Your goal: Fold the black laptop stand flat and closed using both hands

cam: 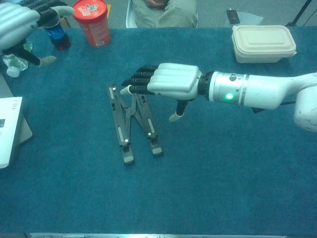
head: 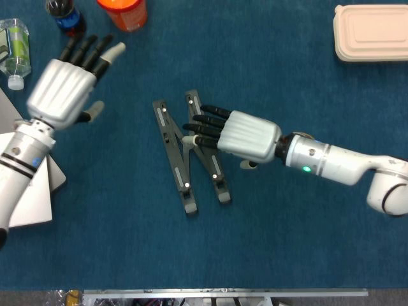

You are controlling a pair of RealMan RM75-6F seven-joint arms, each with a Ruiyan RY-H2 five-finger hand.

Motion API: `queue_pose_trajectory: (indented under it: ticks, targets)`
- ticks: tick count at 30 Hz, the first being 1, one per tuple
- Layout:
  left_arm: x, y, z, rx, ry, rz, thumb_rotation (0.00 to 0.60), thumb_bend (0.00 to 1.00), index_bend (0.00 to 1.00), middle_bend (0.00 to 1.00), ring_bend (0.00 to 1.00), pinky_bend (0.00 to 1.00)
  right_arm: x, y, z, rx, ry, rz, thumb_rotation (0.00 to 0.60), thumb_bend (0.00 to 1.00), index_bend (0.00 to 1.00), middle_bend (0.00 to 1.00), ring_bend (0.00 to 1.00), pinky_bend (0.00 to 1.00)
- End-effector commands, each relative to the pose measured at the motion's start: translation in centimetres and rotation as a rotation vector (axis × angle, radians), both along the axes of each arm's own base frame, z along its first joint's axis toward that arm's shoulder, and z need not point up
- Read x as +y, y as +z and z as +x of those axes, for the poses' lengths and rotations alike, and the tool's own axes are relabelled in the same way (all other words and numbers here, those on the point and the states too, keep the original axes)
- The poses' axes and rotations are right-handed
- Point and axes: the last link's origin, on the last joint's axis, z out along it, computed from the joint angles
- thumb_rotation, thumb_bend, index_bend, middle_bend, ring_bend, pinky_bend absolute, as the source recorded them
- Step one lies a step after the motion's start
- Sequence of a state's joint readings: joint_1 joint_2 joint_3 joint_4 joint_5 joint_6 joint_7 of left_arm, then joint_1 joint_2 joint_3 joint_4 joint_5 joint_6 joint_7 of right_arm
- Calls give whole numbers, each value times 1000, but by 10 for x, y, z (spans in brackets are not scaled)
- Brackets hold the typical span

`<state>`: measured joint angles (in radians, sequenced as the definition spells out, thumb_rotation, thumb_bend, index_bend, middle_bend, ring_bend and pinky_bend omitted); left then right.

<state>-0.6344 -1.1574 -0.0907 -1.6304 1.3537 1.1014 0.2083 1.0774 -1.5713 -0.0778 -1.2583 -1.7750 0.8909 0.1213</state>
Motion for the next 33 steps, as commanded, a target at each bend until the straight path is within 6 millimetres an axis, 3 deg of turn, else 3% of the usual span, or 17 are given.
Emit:
queue_pose_trajectory:
  ticks: [1,14,33]
  targets:
    - [-3,14,-5,5,17,26,600,284,0,0,0,0,-2,-14,11,52,38,28,600,0,0,0,0,6]
    - [-13,43,-22,-43,83,50,600,284,0,0,0,0,-20,-45,46,182,165,45,600,0,0,0,0,6]
    - [-18,53,-29,-83,108,48,600,284,0,0,0,0,-26,-56,51,290,297,52,600,0,0,0,0,6]
